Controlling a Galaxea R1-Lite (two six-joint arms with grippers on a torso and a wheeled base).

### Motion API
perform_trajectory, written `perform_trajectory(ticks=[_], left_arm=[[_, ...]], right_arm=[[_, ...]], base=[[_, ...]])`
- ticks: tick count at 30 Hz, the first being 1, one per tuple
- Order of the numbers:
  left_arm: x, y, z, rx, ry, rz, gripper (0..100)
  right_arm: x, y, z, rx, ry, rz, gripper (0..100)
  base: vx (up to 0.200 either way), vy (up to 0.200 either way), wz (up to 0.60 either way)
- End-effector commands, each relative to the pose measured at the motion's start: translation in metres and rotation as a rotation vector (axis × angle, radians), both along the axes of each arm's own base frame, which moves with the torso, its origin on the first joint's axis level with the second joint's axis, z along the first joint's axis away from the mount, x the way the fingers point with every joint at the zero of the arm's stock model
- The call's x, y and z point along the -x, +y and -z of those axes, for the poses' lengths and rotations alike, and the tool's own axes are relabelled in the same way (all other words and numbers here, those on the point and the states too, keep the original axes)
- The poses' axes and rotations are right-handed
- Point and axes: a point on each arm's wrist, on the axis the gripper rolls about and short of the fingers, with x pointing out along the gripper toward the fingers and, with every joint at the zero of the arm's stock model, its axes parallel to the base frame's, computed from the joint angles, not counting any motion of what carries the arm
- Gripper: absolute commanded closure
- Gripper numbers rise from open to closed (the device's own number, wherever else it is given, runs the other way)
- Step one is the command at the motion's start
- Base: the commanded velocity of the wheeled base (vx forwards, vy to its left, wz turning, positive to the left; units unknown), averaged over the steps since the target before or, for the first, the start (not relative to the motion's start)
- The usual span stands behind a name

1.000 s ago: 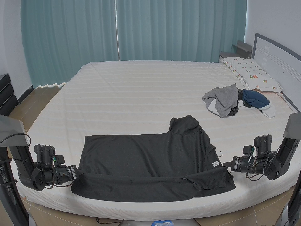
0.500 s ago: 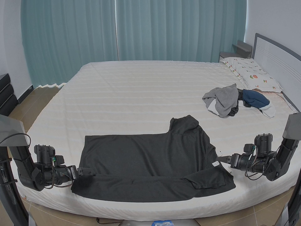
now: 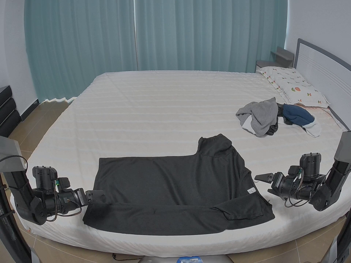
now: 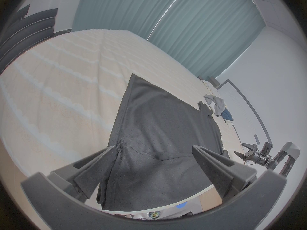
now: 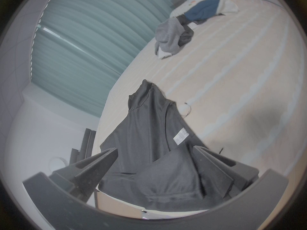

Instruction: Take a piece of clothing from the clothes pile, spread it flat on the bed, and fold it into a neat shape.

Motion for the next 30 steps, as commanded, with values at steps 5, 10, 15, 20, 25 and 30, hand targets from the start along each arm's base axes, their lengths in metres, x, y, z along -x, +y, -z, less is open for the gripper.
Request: perform_trajectory(ticks=[5, 10, 15, 20, 25, 30], left_arm=[[0.015, -0.002, 0.000, 0.009, 0.023, 0.000, 0], [0.015, -0.001, 0.001, 0.001, 0.031, -0.006, 0], [0.015, -0.001, 0.001, 0.001, 0.027, -0.007, 0], [0.019, 0.004, 0.002, 0.005, 0.042, -0.029, 0], [0.017, 0.007, 0.003, 0.007, 0.041, -0.039, 0], [0.017, 0.007, 0.005, 0.009, 0.046, -0.038, 0]], right_arm=[[0.007, 0.019, -0.001, -0.119, 0.072, 0.013, 0], [0.007, 0.020, -0.008, -0.227, 0.111, 0.071, 0], [0.007, 0.020, -0.005, -0.243, 0.129, 0.088, 0], [0.006, 0.016, 0.001, -0.244, 0.153, 0.106, 0], [0.006, 0.014, 0.002, -0.245, 0.155, 0.115, 0], [0.006, 0.013, 0.002, -0.245, 0.155, 0.118, 0]], base=[[0.000, 0.000, 0.00], [0.000, 0.000, 0.00], [0.000, 0.000, 0.00], [0.000, 0.120, 0.00], [0.000, 0.200, 0.00], [0.000, 0.040, 0.00]])
